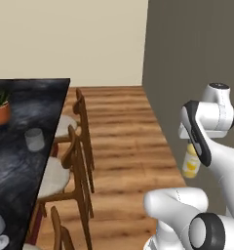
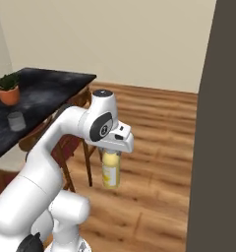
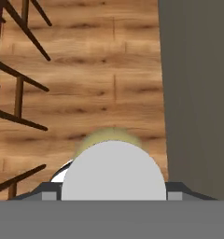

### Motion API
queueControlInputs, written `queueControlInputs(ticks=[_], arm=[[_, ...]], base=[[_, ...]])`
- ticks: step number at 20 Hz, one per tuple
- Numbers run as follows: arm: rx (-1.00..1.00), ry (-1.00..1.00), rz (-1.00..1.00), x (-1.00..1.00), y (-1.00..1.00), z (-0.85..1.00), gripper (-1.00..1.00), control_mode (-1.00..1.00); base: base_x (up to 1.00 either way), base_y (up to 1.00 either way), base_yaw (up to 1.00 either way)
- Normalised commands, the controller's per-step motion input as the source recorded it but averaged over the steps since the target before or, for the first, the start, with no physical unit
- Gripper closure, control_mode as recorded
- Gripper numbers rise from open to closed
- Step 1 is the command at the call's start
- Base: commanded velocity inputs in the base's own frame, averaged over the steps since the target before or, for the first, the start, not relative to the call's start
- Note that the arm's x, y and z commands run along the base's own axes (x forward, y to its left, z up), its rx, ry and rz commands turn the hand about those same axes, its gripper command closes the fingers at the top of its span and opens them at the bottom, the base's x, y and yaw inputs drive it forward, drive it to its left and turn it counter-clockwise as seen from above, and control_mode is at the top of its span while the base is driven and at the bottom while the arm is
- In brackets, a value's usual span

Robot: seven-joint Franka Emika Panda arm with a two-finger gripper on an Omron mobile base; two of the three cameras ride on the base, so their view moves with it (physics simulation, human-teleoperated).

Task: There is a wine glass and glass cup on the dining counter. Place the wine bottle next to the wine glass and the juice bottle next to the glass cup.

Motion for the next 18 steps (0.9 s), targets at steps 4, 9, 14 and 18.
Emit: queueControlInputs(ticks=[4,9,14,18], arm=[[0.00,0.00,0.00,0.00,0.00,0.00,1.00,1.00],[0.00,0.00,0.00,0.00,0.00,0.00,1.00,1.00],[0.00,0.00,0.00,0.00,0.00,0.00,1.00,1.00],[0.00,0.00,0.00,0.00,0.00,0.00,1.00,1.00]], base=[[0.82,-0.22,0.26],[0.78,-0.28,0.23],[0.68,-0.29,0.30],[0.50,-0.20,0.55]])
